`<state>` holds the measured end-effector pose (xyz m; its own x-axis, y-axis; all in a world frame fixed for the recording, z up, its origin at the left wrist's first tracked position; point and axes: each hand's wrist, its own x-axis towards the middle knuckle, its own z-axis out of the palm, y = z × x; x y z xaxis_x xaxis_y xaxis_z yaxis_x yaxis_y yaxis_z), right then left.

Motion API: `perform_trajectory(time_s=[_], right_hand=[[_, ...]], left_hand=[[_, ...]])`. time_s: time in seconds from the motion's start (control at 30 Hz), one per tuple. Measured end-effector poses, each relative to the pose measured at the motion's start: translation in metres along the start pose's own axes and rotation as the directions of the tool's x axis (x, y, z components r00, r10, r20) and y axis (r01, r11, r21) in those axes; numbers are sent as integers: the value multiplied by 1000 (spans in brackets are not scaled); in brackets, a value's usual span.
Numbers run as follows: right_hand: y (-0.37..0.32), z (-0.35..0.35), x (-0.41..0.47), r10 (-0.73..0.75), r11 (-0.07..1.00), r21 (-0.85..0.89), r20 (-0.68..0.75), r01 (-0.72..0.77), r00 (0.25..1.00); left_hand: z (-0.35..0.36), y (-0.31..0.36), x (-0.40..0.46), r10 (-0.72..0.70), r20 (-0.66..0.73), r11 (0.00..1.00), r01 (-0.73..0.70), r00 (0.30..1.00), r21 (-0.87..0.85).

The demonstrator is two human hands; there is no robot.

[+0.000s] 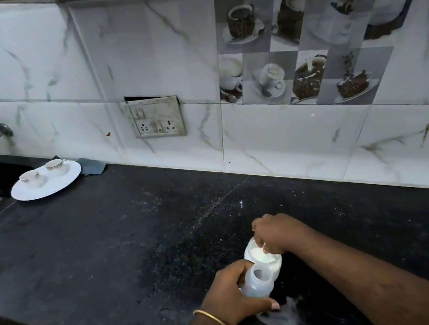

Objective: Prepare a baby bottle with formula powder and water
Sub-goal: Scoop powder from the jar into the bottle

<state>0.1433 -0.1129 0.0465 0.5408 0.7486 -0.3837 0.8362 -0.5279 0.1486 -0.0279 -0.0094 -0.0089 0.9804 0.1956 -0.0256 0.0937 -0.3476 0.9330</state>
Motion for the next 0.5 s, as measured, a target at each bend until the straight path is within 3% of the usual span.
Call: perform_trajectory(time_s=[0.1, 0.23, 0.37, 0.5], right_hand=[[-10, 8, 3, 91, 983, -165, 34, -85, 995], [-13, 6, 2, 146, 975, -177, 44, -136, 988], [-14, 0, 0, 172, 980, -108, 52, -166, 984], [-12, 1, -9, 180, 980, 92, -41, -176, 983]], left_hand=[[-7, -4, 2, -9, 30, 999, 10, 1000, -32], [-13, -5, 5, 17, 45, 999, -15, 999, -39], [-19, -8, 7, 29, 31, 999, -28, 999, -30], [-26, -15, 12, -15, -71, 997, 9, 997, -78]])
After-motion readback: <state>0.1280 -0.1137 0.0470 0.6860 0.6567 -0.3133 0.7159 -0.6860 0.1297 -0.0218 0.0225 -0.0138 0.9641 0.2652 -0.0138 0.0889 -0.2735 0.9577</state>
